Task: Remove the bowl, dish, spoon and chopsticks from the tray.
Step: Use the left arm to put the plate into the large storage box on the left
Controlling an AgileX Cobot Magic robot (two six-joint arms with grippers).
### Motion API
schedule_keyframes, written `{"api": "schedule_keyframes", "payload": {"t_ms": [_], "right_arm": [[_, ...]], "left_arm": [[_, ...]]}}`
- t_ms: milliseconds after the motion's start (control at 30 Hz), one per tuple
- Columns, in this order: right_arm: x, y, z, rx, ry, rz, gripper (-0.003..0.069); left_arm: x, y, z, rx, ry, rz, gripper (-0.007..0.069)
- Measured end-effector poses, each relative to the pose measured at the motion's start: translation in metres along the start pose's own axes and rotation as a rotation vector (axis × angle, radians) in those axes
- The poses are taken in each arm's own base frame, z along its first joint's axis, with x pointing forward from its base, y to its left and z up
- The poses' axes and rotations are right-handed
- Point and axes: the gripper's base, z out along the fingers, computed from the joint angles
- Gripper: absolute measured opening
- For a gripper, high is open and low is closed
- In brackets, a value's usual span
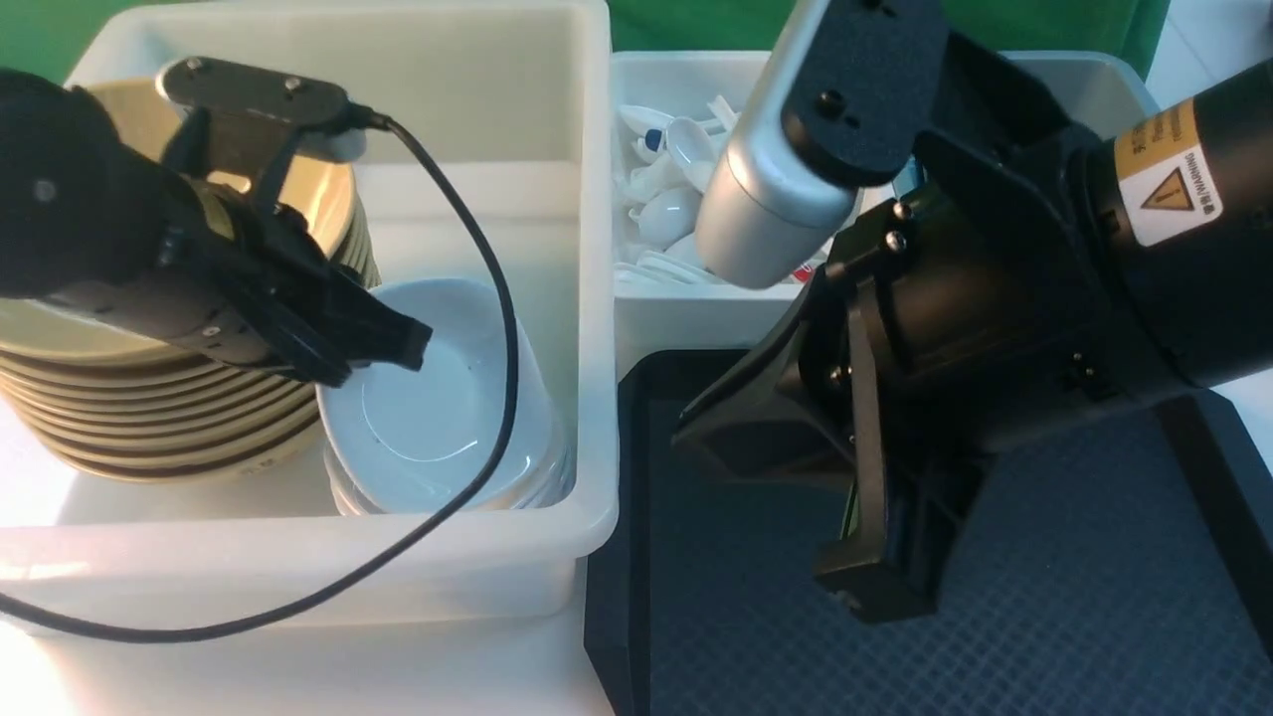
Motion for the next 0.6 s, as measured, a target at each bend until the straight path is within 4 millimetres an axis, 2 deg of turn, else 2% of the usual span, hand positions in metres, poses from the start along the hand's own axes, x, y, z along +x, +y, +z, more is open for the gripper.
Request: {"api": "schedule_keyframes", "payload": {"t_ms": [133, 267, 300, 367, 400, 500, 567, 600], "right_arm": [[0.000, 0.000, 0.000, 0.002, -0.004, 0.000, 0.0046], [0.000, 0.000, 0.000, 0.001, -0.004, -0.001, 0.0046], [0.000, 0.000, 0.000, 0.003, -0.004, -0.002, 0.0046], [0.000, 0.000, 0.000, 0.005, -0.002, -0.004, 0.0046], [0.000, -0.001, 0.000, 0.008, -0.001, -0.006, 0.0046], [0.000, -0.001, 0.000, 0.018, 0.002, -0.013, 0.0046], [0.000, -0.002, 0.000, 0.025, 0.004, -0.019, 0.0046], [0.000, -0.003, 0.000, 0.031, 0.004, -0.024, 0.0046]], "left_arm": [[0.000, 0.001, 0.011, -0.012, 0.029, 0.037, 0.0059], [0.001, 0.003, 0.011, -0.033, 0.050, 0.104, 0.0197], [-0.001, 0.004, 0.006, -0.046, 0.062, 0.118, 0.0269], [-0.002, 0.005, 0.001, -0.050, 0.066, 0.120, 0.0314], [-0.007, 0.005, -0.011, -0.056, 0.053, 0.120, 0.0373], [-0.017, 0.007, -0.043, -0.063, 0.017, 0.110, 0.0467], [-0.023, 0.007, -0.066, -0.068, -0.021, 0.104, 0.0497], [-0.025, 0.008, -0.087, -0.071, -0.050, 0.099, 0.0509]]}}
